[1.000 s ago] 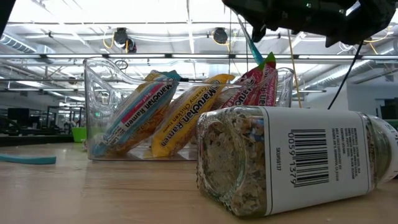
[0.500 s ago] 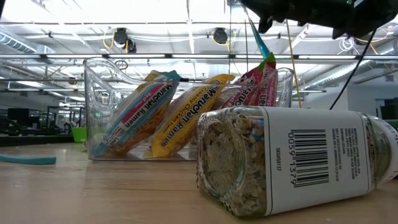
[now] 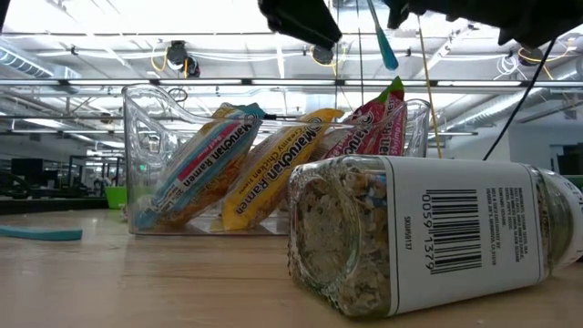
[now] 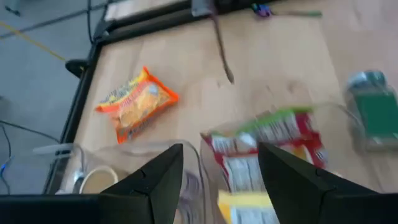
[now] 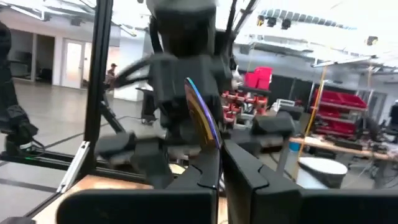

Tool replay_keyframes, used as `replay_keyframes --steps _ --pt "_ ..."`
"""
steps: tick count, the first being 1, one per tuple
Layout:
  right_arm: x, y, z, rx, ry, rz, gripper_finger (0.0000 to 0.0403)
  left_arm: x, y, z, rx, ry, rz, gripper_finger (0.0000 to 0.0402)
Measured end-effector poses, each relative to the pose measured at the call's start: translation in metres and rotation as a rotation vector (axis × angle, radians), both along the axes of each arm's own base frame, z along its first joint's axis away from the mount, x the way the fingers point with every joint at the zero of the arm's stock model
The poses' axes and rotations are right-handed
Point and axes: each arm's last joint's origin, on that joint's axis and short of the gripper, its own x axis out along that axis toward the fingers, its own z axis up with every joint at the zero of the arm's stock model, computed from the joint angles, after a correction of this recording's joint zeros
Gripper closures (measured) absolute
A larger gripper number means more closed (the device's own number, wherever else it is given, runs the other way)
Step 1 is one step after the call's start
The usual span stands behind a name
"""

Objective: Pick & Place Food Item
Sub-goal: Put the left blue spoon into the top transparent bin

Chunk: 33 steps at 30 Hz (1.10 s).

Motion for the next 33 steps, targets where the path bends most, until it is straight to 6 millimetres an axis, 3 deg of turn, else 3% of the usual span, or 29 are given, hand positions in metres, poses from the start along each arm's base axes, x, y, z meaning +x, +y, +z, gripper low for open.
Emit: replay_keyframes --steps 7,18,26,33 --pt "-0.011 0.006 0.006 -0.028 -0.077 0.015 0.0403 0.015 0.012 -0.012 -0.059 -0.209 -0.062 0.0188" --pt "-0.062 0.002 -0.007 0.031 -0.382 0.01 0.0403 0.022 0.021 -0.013 -0.129 -0.47 -0.145 0.0188" --pt "-0.057 0.002 -0.014 0.038 -0.371 0.018 0.0403 0.024 0.027 -0.009 -0.161 -0.632 -0.121 0.0188" --pt "-0.044 0.005 -0.014 0.024 -0.371 0.041 0.0403 0.024 0.028 -0.009 -0.181 -0.636 -0.109 0.0188"
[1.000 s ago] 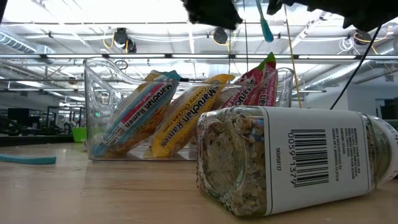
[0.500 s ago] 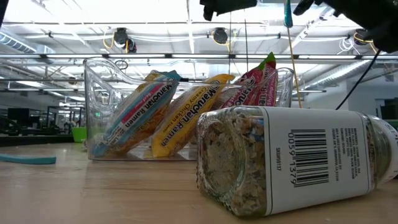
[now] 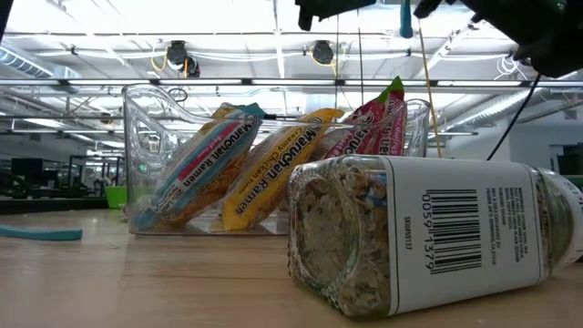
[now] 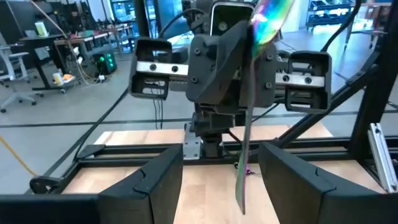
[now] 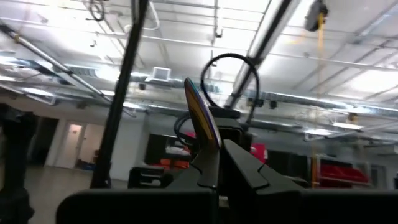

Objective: Pick & Place Food Item
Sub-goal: Put the left blue spoon into the top transparent bin

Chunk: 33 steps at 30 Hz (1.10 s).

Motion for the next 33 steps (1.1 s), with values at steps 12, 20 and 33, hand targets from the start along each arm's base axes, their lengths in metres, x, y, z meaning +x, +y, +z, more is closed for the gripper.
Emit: replay_keyframes --steps 12,20,33 --pt "0.02 0.003 -0.001 -0.047 0.03 0.03 0.0403 0.0 -0.002 -0.002 -0.006 0.018 -0.009 0.0188" --pt "0.022 0.004 0.0 -0.053 0.031 0.027 0.0403 -0.001 -0.012 -0.002 -0.016 0.019 -0.093 0.0188" --pt "0.023 0.005 0.0 -0.078 0.038 0.077 0.0403 0.019 -0.013 -0.032 -0.029 0.026 -0.079 0.0188"
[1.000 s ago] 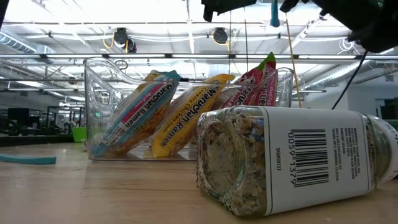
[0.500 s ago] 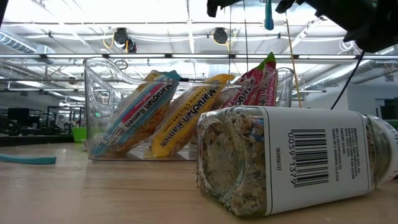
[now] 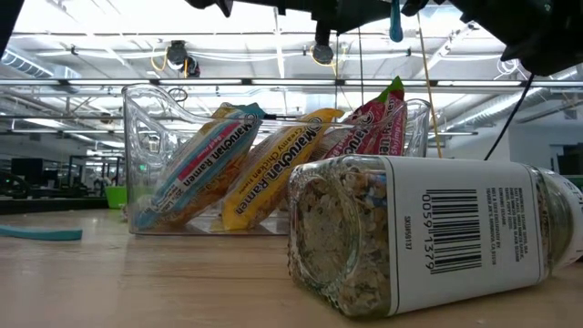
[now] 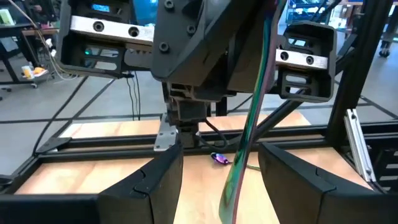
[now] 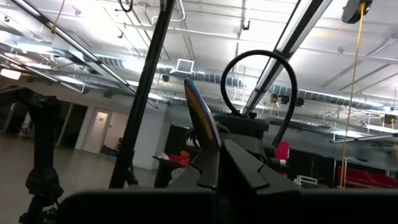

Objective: Pick & Place Food Item
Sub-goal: Put the left blue spoon into the top transparent bin

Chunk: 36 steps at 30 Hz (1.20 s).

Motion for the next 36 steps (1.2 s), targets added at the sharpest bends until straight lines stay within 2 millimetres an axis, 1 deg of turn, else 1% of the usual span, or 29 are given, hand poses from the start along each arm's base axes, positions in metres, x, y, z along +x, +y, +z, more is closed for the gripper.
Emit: replay_keyframes --steps 6,9,13,20,21,24,28,32,36 --pt "0.0 0.0 0.0 0.0 0.003 -0.002 0.0403 0.0 0.0 0.001 0.022 -0.005 0.003 0.019" --pt "0.0 0.0 0.0 -0.001 0.003 -0.003 0.0403 0.0 0.001 0.001 0.029 -0.005 0.018 0.021" --pt "0.0 0.0 0.0 0.0 0.002 -0.008 0.0403 0.0 0.001 0.0 0.055 -0.005 0.047 0.0264" --pt "0.0 -0.001 0.0 -0.004 0.002 -0.018 0.0403 0.0 -0.001 0.0 0.092 -0.006 0.037 0.0384" --pt "0.0 -0.001 0.0 -0.004 0.002 -0.019 0.0403 0.0 -0.002 0.0 0.097 -0.006 0.039 0.0389" --pt "0.0 -0.001 0.0 -0.004 0.002 -0.024 0.04 0.0 -0.003 0.0 0.129 -0.007 0.039 0.0386" --pt "0.0 0.0 -0.001 -0.022 0.002 -0.025 0.0384 -0.001 -0.007 0.0 0.167 -0.005 0.071 0.0395" --pt "0.001 -0.001 -0.001 -0.012 0.01 -0.031 0.0359 -0.006 -0.009 0.005 0.262 0.028 0.145 0.0395" --pt "0.0 -0.002 0.0 0.021 0.016 -0.083 0.032 -0.019 -0.005 0.02 0.265 0.072 0.153 0.0396"
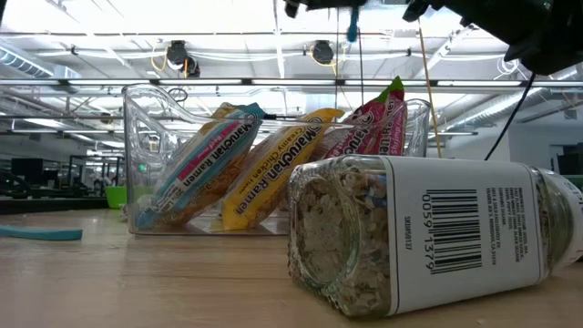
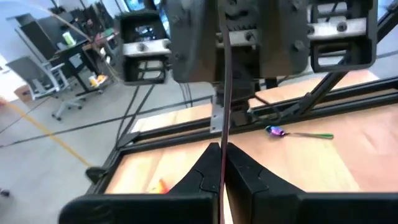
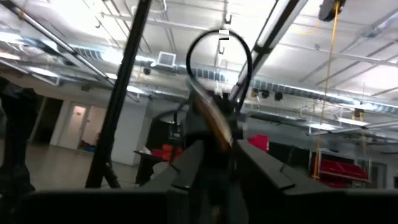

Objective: Pick & Place Food Item
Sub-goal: Put the left blue spoon into the top transparent bin

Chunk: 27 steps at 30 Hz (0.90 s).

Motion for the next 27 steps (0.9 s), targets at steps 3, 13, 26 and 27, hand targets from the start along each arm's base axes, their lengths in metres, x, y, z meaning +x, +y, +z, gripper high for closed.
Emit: replay_keyframes --steps 3,13,26,27 --pt "0.0 0.0 0.0 -0.006 0.016 -0.003 0.0282 -0.014 0.002 0.014 0.005 0.036 0.009 0.0397" --pt "-0.006 -0.001 0.005 -0.003 0.05 -0.014 0.0178 -0.083 0.028 0.053 0.027 0.246 0.255 0.0396" --pt "0.001 -0.004 -0.015 0.022 0.316 -0.125 0.0157 -0.127 0.109 0.054 -0.009 0.476 0.469 0.0396" --pt "0.002 -0.004 -0.018 0.027 0.35 -0.12 0.0158 -0.128 0.118 0.052 -0.026 0.485 0.474 0.0395"
